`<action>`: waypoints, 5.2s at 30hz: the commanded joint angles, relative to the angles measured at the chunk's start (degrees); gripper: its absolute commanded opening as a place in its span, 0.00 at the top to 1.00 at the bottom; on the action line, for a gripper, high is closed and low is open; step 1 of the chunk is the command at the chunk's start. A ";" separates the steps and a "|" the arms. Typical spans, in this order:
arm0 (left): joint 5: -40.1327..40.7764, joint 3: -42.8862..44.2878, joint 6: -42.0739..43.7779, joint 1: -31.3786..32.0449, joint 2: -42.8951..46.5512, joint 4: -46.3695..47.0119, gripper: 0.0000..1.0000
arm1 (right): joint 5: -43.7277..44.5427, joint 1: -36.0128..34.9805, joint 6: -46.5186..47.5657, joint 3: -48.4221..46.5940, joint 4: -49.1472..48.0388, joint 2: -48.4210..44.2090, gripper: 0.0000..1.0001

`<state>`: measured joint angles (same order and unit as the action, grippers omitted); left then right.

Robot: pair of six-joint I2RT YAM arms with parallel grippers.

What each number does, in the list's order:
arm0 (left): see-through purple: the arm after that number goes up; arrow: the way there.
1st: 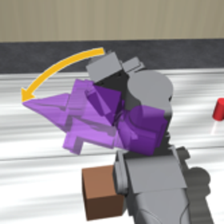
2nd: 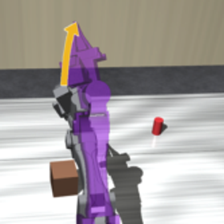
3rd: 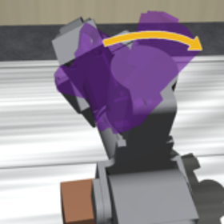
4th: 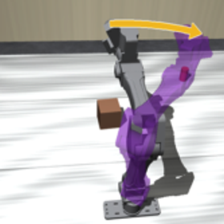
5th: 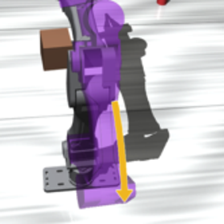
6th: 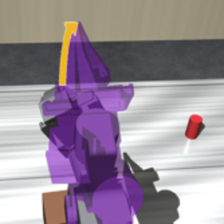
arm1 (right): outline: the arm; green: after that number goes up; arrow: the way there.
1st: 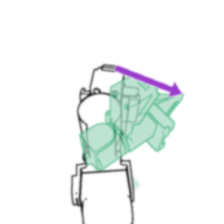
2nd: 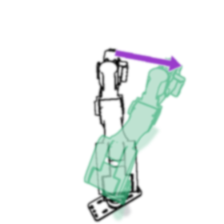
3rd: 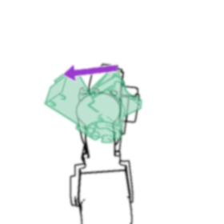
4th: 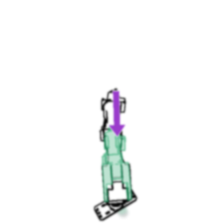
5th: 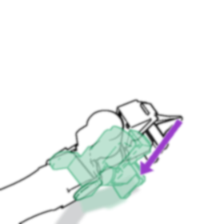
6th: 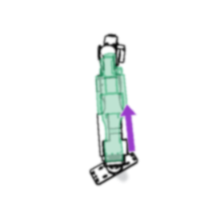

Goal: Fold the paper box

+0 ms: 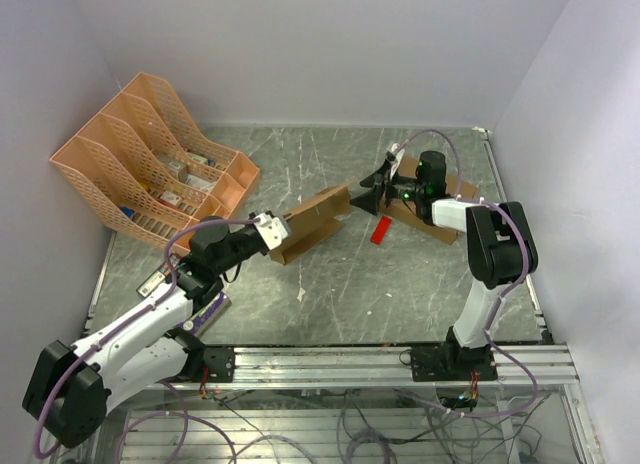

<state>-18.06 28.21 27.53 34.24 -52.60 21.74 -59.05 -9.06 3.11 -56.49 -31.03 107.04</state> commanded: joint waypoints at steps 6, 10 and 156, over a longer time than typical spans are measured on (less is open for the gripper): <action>-0.04 -1.80 -1.62 0.26 2.64 4.80 0.93 | -1.07 -1.07 -1.33 -1.75 -3.09 0.51 0.26; 0.86 -2.32 -3.73 0.30 3.89 5.94 0.93 | -1.02 0.53 0.99 2.23 4.27 -9.31 0.29; -0.13 -11.24 -22.01 0.29 -5.38 25.56 0.93 | 16.80 -8.82 -16.41 3.20 5.35 -3.93 1.00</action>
<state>-17.41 17.61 5.96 34.30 -57.28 42.92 -38.65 -16.88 -11.35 -55.27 -18.33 103.26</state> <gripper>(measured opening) 0.072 0.005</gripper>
